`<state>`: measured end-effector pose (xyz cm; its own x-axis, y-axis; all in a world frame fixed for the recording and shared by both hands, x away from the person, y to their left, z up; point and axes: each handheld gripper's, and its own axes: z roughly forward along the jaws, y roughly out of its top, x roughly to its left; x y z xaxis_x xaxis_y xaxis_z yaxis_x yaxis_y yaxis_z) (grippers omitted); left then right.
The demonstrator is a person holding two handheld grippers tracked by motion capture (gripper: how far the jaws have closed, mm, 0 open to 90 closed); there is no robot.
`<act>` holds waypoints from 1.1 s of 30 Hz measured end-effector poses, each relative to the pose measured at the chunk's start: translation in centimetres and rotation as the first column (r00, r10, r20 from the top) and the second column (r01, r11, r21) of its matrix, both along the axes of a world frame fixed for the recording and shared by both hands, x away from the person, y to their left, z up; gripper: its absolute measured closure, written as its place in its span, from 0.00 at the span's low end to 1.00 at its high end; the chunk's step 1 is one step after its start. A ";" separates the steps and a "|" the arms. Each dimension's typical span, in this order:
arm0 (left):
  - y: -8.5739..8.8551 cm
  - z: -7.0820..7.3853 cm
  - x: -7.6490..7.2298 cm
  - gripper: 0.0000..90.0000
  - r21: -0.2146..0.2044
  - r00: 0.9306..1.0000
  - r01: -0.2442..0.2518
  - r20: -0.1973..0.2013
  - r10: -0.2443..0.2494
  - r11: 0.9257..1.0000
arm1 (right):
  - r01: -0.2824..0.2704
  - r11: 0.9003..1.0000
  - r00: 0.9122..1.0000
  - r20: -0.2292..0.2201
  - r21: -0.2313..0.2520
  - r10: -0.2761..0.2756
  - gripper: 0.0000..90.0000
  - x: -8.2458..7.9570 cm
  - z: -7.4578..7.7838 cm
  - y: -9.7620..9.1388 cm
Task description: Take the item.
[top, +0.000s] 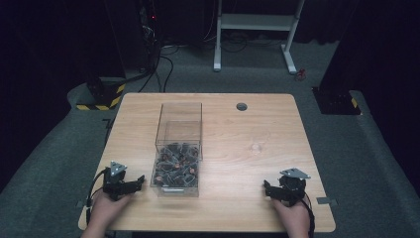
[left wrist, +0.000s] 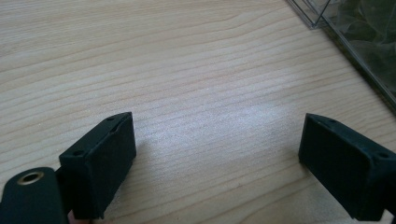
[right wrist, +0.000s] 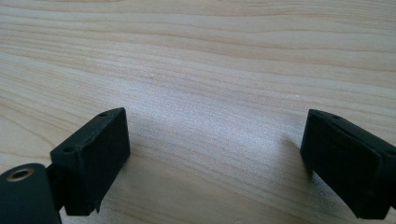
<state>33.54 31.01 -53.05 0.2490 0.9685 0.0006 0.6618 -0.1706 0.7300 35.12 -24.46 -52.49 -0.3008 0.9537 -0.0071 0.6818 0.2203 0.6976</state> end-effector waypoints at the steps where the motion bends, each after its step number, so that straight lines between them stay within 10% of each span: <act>1: 0.0 0.0 0.0 0.13 0.000 1.000 0.000 0.000 0.000 1.000 | 0.000 1.000 1.000 0.000 0.000 0.000 0.09 0.0 0.0 0.0; 33: 0.0 0.0 0.0 0.13 0.000 1.000 0.001 -0.001 -0.001 1.000 | -0.027 0.999 0.997 0.068 0.017 0.026 0.10 -0.6 1.8 0.2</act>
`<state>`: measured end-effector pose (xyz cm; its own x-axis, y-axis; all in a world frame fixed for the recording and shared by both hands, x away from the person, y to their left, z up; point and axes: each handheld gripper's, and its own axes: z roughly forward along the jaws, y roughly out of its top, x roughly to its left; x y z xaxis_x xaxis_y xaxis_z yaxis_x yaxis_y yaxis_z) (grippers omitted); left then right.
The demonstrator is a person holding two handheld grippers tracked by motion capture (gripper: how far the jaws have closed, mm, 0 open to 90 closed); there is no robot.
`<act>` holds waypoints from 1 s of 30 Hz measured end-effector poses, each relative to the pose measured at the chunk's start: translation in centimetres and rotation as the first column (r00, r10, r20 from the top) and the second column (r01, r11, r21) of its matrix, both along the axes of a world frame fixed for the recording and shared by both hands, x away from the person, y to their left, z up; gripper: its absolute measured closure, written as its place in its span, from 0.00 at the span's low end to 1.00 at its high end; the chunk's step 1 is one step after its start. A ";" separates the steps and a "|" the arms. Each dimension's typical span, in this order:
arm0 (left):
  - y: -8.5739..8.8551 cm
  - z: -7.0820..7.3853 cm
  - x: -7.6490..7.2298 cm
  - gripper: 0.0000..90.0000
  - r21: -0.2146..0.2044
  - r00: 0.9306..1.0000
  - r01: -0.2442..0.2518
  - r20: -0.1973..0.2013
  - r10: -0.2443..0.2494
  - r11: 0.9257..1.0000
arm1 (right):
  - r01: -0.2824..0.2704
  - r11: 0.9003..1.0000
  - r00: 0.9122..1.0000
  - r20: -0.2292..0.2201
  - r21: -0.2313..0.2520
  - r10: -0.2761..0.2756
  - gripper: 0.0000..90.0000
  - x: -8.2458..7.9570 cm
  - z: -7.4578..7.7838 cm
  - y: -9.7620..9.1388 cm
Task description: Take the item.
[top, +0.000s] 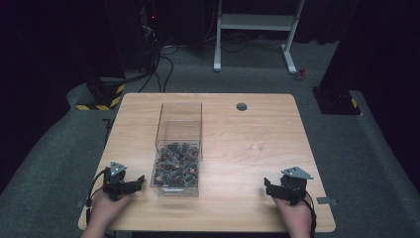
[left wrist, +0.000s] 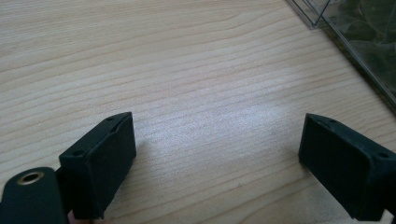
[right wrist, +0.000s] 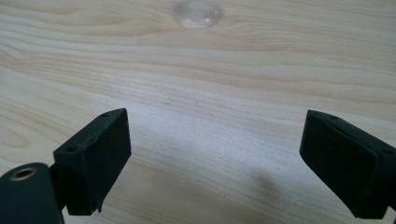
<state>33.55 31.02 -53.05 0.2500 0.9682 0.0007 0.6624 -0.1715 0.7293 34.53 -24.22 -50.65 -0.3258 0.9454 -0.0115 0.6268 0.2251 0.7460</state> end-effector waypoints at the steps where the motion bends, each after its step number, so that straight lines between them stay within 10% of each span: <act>1: 0.0 0.0 0.0 0.13 0.001 1.000 0.000 0.000 0.000 1.000 | -0.002 1.000 1.000 0.004 0.002 0.002 0.10 0.0 0.1 0.1; 30: 0.0 0.0 0.0 0.13 0.002 1.000 0.001 -0.001 -0.001 1.000 | -0.083 0.996 0.994 0.069 0.041 0.080 0.14 -0.8 2.0 1.3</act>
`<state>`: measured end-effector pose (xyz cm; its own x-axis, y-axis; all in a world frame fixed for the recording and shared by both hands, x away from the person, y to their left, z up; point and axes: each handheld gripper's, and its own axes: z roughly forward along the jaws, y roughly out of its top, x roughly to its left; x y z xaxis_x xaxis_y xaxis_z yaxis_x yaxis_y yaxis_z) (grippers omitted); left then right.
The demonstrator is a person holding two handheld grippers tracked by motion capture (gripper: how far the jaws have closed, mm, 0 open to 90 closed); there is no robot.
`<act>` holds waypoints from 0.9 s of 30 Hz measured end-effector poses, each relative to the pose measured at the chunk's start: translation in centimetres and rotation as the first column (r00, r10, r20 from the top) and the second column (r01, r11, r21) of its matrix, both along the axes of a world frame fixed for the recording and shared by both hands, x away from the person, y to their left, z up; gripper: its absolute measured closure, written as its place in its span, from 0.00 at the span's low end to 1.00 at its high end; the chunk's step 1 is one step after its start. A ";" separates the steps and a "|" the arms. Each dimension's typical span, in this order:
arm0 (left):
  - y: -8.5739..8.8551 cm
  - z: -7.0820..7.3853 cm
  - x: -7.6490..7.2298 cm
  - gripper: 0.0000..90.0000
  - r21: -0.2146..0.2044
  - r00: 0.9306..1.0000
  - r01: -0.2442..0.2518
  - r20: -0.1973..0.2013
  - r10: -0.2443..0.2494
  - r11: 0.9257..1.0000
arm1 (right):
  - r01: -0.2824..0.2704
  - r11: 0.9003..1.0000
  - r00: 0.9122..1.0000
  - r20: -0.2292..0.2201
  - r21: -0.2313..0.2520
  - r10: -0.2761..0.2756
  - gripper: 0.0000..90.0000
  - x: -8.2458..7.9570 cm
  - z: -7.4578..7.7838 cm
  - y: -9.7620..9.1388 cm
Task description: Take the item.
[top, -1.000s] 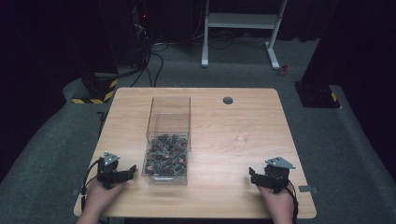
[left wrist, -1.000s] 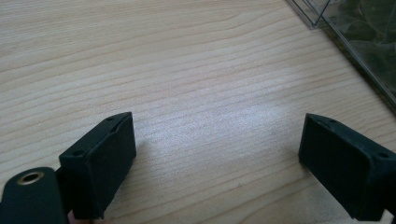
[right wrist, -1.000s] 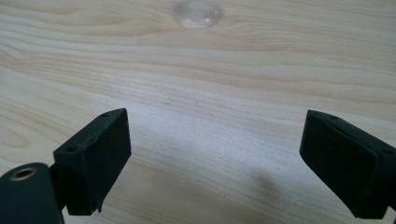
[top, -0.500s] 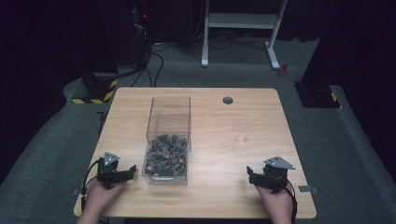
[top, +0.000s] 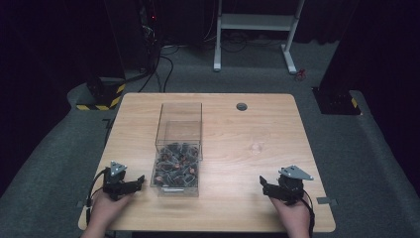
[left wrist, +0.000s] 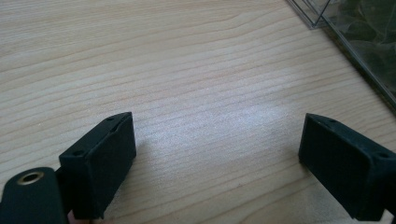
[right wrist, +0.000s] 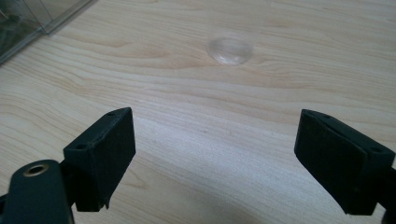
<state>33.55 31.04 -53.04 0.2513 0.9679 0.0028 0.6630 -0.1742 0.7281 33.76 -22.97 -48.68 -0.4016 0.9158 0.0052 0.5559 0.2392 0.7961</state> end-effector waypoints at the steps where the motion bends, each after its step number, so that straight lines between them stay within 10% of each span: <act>1: 0.0 0.0 0.0 0.13 0.001 1.000 0.001 -0.001 -0.001 1.000 | -0.010 1.000 1.000 0.002 -0.001 0.010 0.14 0.0 0.2 0.0; 27: 0.0 0.0 0.0 0.13 0.000 1.000 0.000 0.000 0.000 1.000 | -0.065 0.998 0.998 0.020 -0.004 0.065 0.15 0.4 2.2 2.1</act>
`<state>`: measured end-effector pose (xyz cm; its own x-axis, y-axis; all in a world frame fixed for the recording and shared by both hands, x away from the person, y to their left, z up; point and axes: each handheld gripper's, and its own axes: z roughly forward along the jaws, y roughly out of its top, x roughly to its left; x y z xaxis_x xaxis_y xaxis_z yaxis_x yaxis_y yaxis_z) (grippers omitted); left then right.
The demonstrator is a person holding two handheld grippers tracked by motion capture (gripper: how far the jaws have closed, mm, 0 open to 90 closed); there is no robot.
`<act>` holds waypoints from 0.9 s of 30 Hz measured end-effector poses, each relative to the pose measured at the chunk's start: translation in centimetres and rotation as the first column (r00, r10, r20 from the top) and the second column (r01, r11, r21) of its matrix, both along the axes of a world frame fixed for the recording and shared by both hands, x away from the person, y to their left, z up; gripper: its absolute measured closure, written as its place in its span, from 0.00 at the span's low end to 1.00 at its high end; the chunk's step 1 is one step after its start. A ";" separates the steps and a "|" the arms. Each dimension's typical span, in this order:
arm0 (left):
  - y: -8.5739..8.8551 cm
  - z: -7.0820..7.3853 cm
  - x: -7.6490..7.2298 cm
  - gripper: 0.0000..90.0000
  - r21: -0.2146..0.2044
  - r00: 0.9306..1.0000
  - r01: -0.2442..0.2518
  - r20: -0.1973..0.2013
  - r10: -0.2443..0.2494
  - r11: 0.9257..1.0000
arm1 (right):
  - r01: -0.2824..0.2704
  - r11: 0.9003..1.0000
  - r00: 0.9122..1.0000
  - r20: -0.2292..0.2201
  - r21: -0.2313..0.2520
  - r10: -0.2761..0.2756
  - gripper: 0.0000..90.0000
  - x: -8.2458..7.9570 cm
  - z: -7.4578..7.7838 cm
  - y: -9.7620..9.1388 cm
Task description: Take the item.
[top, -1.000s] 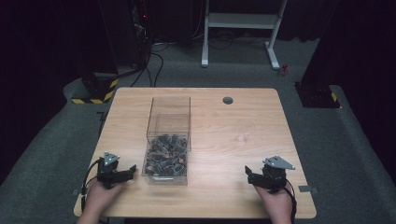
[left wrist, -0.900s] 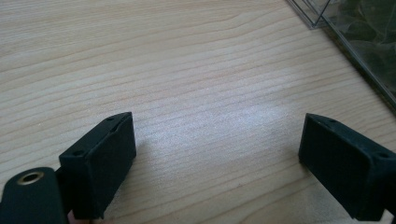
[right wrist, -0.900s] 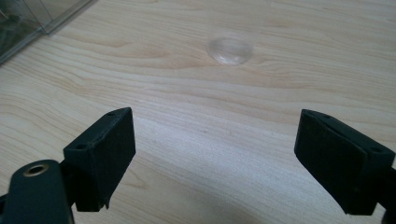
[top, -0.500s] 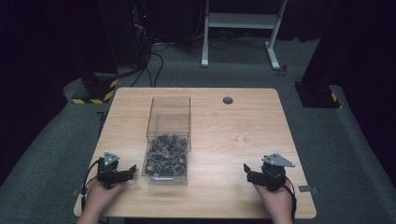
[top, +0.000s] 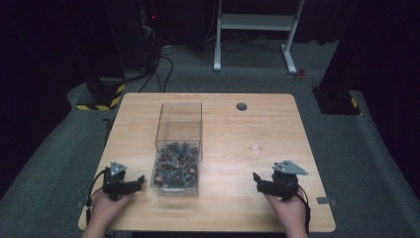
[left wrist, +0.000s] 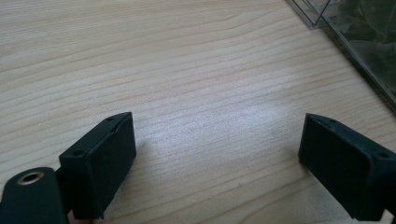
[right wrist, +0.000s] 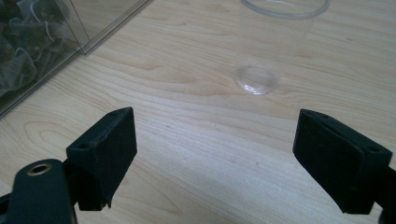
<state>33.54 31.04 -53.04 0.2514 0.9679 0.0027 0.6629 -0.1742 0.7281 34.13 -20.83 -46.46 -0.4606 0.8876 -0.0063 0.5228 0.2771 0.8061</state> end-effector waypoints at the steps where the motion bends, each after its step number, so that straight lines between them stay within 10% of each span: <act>1: 0.0 0.0 0.0 0.13 -0.002 1.000 -0.002 0.001 0.002 1.000 | -0.003 1.000 1.000 0.004 -0.001 0.003 0.15 0.0 0.1 0.1; 27: 0.0 0.0 0.0 0.13 -0.003 1.000 -0.003 0.002 0.003 1.000 | -0.032 0.999 0.999 0.030 0.024 0.031 0.15 -0.2 1.6 1.1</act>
